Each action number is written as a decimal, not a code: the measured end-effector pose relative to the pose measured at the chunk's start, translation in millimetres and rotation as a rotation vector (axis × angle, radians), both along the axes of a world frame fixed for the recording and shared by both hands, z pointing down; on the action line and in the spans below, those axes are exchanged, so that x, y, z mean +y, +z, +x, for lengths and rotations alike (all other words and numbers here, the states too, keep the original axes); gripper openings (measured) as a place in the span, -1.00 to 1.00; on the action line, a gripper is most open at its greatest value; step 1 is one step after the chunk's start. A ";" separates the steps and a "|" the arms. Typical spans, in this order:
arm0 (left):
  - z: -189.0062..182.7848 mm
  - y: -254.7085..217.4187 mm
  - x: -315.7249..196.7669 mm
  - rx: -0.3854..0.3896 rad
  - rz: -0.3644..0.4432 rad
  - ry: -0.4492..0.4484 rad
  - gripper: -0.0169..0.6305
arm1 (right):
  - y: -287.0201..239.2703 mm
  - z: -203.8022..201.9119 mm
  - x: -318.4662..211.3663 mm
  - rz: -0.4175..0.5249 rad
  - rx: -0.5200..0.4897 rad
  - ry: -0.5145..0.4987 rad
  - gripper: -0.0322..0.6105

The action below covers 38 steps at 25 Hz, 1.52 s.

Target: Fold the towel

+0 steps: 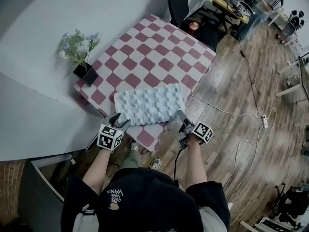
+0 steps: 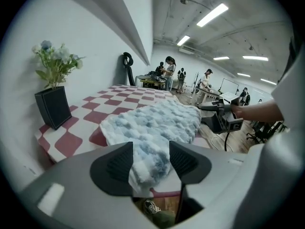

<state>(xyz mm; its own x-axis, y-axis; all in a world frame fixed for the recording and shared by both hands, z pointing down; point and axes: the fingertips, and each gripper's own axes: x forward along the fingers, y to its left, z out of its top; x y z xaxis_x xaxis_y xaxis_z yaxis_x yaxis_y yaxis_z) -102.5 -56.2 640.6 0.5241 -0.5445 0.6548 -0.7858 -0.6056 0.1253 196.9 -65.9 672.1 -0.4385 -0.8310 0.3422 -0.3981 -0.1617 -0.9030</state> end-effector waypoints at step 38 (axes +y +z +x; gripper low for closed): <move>-25.8 -1.2 9.5 0.050 0.013 -0.037 -0.28 | -117.0 -116.7 -15.1 0.394 0.956 -0.360 -0.81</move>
